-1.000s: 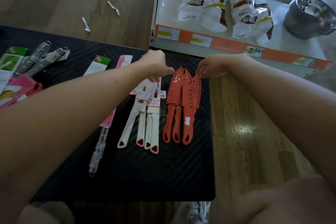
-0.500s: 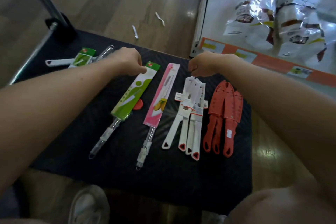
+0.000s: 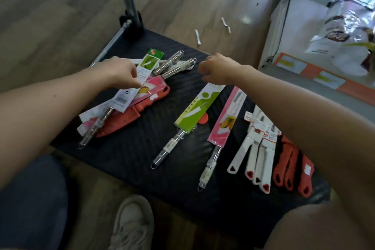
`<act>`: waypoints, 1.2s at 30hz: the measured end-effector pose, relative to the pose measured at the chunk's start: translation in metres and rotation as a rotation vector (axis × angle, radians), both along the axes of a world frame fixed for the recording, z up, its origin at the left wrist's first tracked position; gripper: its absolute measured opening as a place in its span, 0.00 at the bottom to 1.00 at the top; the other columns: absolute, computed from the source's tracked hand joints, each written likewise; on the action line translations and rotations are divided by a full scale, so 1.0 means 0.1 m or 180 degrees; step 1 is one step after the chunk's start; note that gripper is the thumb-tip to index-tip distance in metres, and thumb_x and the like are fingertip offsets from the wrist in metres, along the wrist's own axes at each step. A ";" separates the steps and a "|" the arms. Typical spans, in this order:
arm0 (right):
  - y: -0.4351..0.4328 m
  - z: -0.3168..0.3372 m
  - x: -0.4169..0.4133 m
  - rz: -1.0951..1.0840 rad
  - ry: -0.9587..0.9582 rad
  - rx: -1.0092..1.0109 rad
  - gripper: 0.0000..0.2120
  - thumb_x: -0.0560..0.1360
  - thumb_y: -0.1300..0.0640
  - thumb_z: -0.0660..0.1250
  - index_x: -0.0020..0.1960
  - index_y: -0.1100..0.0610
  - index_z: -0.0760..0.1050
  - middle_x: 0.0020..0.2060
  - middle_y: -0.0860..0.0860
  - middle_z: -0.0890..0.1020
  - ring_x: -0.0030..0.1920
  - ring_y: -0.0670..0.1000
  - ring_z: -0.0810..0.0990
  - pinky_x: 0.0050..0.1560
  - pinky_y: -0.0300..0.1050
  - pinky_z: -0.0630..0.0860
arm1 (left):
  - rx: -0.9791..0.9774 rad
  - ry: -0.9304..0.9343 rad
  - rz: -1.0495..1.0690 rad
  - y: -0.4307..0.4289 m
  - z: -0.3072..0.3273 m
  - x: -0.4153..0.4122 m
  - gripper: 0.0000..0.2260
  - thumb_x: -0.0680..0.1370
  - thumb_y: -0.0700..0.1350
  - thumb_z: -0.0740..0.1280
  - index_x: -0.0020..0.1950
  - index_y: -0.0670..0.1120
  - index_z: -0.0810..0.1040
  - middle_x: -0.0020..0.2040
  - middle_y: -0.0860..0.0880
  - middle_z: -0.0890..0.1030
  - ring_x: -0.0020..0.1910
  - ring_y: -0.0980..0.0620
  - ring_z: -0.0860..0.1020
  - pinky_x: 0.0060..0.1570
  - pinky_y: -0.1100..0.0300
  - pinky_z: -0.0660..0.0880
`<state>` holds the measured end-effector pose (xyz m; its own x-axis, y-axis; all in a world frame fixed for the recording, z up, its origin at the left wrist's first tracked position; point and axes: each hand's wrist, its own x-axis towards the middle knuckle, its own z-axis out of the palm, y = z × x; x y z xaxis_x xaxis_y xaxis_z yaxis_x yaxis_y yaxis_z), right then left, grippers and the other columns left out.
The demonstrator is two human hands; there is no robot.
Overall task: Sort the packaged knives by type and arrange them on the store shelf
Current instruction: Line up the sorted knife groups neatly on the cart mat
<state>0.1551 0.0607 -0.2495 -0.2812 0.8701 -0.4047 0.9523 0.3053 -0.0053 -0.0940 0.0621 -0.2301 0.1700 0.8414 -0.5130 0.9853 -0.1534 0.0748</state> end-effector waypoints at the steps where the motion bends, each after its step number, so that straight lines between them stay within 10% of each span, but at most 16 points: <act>1: 0.01 -0.03 -0.09 0.0029 0.0098 0.0042 0.16 0.77 0.53 0.62 0.63 0.53 0.74 0.61 0.55 0.74 0.63 0.60 0.70 0.60 0.52 0.71 | 0.0008 0.0034 -0.0008 -0.01 -0.01 -0.08 0.15 0.74 0.54 0.68 0.55 0.46 0.80 0.55 0.45 0.81 0.54 0.44 0.77 0.55 0.53 0.75; 28: -0.21 -0.41 -0.74 0.0619 0.0581 0.0392 0.29 0.73 0.44 0.67 0.70 0.51 0.65 0.61 0.52 0.75 0.64 0.54 0.70 0.60 0.49 0.68 | -0.0349 0.0039 0.0238 -0.16 -0.33 -0.28 0.35 0.68 0.62 0.71 0.66 0.43 0.67 0.60 0.43 0.75 0.56 0.45 0.75 0.45 0.56 0.70; 36: 0.00 -0.32 -0.57 0.0038 0.0983 0.0942 0.16 0.75 0.54 0.64 0.62 0.55 0.74 0.60 0.54 0.76 0.61 0.56 0.72 0.57 0.52 0.72 | -0.0511 0.0107 0.0193 -0.18 -0.38 -0.38 0.40 0.63 0.59 0.76 0.68 0.44 0.64 0.61 0.44 0.74 0.57 0.45 0.75 0.53 0.53 0.74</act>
<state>0.0977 0.0610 -0.2819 -0.3607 0.9321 -0.0333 0.9161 0.3473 -0.2002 -0.1316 0.0442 -0.2682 0.1019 0.7563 -0.6463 0.9948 -0.0825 0.0603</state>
